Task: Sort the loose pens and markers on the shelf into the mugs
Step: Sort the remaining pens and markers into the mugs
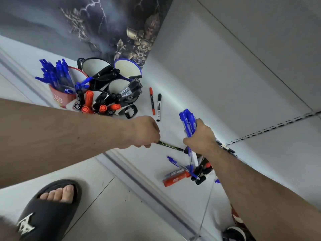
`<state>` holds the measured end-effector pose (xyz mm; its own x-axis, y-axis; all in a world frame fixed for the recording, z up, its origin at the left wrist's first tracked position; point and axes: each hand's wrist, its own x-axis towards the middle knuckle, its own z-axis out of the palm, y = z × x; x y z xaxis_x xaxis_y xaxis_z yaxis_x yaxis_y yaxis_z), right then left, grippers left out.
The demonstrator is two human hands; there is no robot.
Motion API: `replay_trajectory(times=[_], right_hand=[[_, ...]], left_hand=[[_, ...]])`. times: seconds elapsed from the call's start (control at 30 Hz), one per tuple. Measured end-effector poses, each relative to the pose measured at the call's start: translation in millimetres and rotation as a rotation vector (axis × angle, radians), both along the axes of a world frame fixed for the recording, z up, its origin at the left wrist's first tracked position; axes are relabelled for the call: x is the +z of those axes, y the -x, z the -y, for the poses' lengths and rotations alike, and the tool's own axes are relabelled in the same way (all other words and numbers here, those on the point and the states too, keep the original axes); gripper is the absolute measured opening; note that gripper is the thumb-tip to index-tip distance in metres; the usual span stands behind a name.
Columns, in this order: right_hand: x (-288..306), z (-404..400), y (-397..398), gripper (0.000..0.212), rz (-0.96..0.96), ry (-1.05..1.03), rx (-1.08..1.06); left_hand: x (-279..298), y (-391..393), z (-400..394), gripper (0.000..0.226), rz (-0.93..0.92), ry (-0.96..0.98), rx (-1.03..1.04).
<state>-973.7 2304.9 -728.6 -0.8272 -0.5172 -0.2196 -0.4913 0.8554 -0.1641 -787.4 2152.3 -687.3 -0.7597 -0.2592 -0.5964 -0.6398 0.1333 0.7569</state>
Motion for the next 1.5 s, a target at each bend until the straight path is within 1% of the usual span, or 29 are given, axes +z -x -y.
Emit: replay_trajectory(times=[0.07, 0.13, 0.2, 0.27, 0.3, 0.37, 0.4, 0.47, 0.5, 0.53, 0.57, 0.63, 0.67, 0.7, 0.73, 0.77, 0.83, 0.9, 0.97, 1.07, 1.17, 1.23, 1.3, 1.33, 1.4, 1.43, 1.5], right_hand=[[9, -7, 2, 0.048, 0.020, 0.066, -0.042], [14, -16, 0, 0.049, 0.030, 0.082, -0.055], [17, -25, -2, 0.047, 0.015, 0.076, -0.064], [21, -33, -4, 0.043, 0.010, 0.138, -0.110], [24, -35, -5, 0.040, 0.023, 0.209, -0.167], [32, -40, -7, 0.035, 0.121, 0.435, -0.340], [39, -42, -8, 0.033, 0.202, 0.579, -0.432], [51, -48, -15, 0.030, 0.397, 0.840, -0.587], [55, -51, -20, 0.030, 0.511, 0.916, -0.644], [59, -56, -26, 0.030, 0.621, 0.959, -0.680], [61, -60, -33, 0.027, 0.716, 0.992, -0.703], [62, -66, -48, 0.014, 0.878, 1.043, -0.729], [58, -70, -54, 0.012, 0.950, 1.057, -0.742], [57, -73, -62, 0.011, 1.019, 1.065, -0.754], [52, -77, -68, 0.009, 1.073, 1.057, -0.765], [48, -80, -74, 0.006, 1.136, 1.051, -0.780], [40, -87, -83, 0.012, 1.264, 1.063, -0.806], [31, -93, -87, 0.013, 1.281, 1.165, -0.885], [22, -98, -89, 0.011, 1.248, 1.246, -0.963], [13, -108, -92, 0.012, 1.188, 1.241, -1.055], [4, -119, -90, 0.019, 1.128, 1.247, -1.151], [1, -127, -85, 0.018, 1.064, 1.241, -1.198], [-1, -135, -80, 0.017, 1.014, 1.194, -1.200], [-1, -138, -80, 0.015, 1.018, 1.159, -1.174], [5, -139, -84, 0.009, 1.072, 1.095, -1.079], [9, -137, -88, 0.006, 1.116, 1.072, -1.021], [18, -131, -97, 0.011, 1.195, 1.035, -0.918]], left_hand=[[11, 2, -1, 0.018, -0.014, 0.030, -0.033], [22, 4, -4, 0.024, -0.007, 0.087, -0.094], [31, 3, -8, 0.023, 0.023, 0.162, -0.194], [39, 3, -12, 0.017, 0.068, 0.247, -0.327], [42, 4, -15, 0.014, 0.092, 0.294, -0.392], [44, 7, -24, 0.008, 0.117, 0.361, -0.460], [42, 10, -30, 0.006, 0.113, 0.374, -0.456], [37, 18, -46, 0.009, 0.056, 0.369, -0.374], [33, 20, -56, 0.016, 0.017, 0.331, -0.309], [29, 22, -66, 0.026, -0.015, 0.249, -0.234], [24, 24, -77, 0.041, -0.030, 0.135, -0.158], [13, 25, -98, 0.073, -0.043, -0.137, -0.038], [7, 25, -107, 0.082, -0.045, -0.281, -0.016], [0, 24, -115, 0.086, -0.035, -0.423, -0.022], [-5, 22, -122, 0.083, -0.020, -0.551, -0.038], [-10, 18, -128, 0.071, -0.007, -0.641, -0.053], [-18, 9, -142, 0.044, 0.012, -0.705, -0.056], [-27, 3, -154, 0.025, -0.002, -0.693, -0.014], [-40, 0, -157, 0.009, -0.010, -0.604, 0.015], [-52, -4, -154, 0.010, 0.062, -0.460, -0.098], [-59, -7, -153, 0.015, 0.136, -0.420, -0.132], [-64, -9, -151, 0.016, 0.127, -0.444, -0.066], [-70, -8, -146, 0.015, 0.077, -0.508, 0.075], [-73, -7, -144, 0.014, 0.048, -0.555, 0.151], [-73, -3, -140, 0.018, 0.011, -0.656, 0.273], [-71, -1, -139, 0.025, -0.004, -0.691, 0.324], [-65, 4, -141, 0.036, -0.027, -0.736, 0.394]])
